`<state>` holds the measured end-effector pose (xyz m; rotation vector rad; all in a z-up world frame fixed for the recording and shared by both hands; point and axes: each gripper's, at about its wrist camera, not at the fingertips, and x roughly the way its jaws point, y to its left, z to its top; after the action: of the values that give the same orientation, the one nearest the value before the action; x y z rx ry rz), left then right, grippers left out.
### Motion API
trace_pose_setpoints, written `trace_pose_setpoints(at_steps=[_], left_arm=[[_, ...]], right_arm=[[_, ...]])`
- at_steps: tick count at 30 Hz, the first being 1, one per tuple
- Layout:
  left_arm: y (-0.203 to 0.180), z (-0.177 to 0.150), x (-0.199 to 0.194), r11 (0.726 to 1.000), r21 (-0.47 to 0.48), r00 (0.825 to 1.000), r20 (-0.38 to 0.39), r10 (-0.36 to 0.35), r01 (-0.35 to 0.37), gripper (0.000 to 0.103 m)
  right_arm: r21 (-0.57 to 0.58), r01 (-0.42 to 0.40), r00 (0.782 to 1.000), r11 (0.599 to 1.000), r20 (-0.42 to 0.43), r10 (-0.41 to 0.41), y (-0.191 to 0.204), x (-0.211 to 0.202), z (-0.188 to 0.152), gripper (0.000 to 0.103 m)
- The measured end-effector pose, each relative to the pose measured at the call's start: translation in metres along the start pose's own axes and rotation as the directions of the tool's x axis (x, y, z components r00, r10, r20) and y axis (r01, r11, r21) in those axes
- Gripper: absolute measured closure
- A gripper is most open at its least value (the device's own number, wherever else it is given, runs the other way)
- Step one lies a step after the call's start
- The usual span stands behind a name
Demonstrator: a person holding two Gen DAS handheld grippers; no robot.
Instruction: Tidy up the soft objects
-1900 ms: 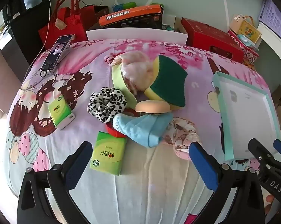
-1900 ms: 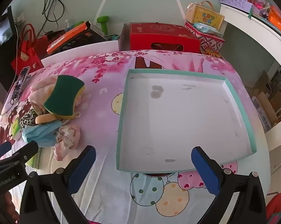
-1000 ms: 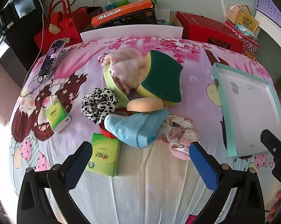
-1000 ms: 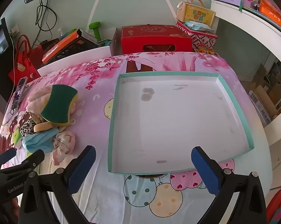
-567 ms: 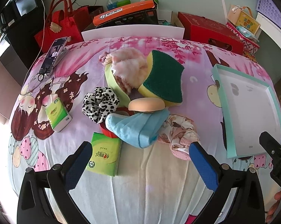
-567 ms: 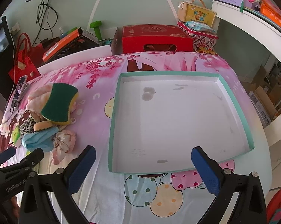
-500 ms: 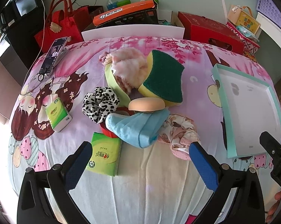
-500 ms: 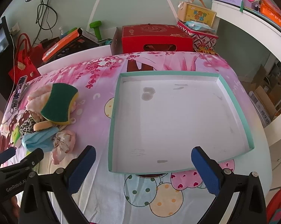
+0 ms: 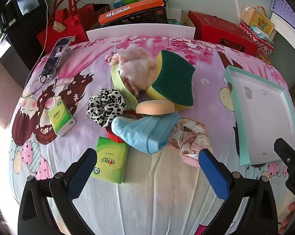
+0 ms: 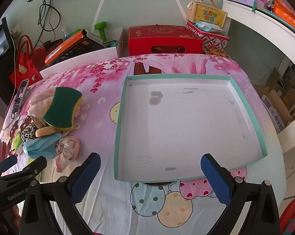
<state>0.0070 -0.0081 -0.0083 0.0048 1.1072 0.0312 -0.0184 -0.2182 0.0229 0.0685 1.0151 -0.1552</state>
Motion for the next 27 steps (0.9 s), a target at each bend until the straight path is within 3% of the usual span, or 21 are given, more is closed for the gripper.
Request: trace_pose_setpoints(at_steps=[27], left_arm=[[-0.0007, 0.0007, -0.0003, 1.000, -0.023, 1.000, -0.011, -0.011, 0.011, 0.000]], right_arm=[[0.001, -0.001, 1.000, 1.000, 0.000, 0.001, 0.0003, -0.0004, 0.0001, 0.000]])
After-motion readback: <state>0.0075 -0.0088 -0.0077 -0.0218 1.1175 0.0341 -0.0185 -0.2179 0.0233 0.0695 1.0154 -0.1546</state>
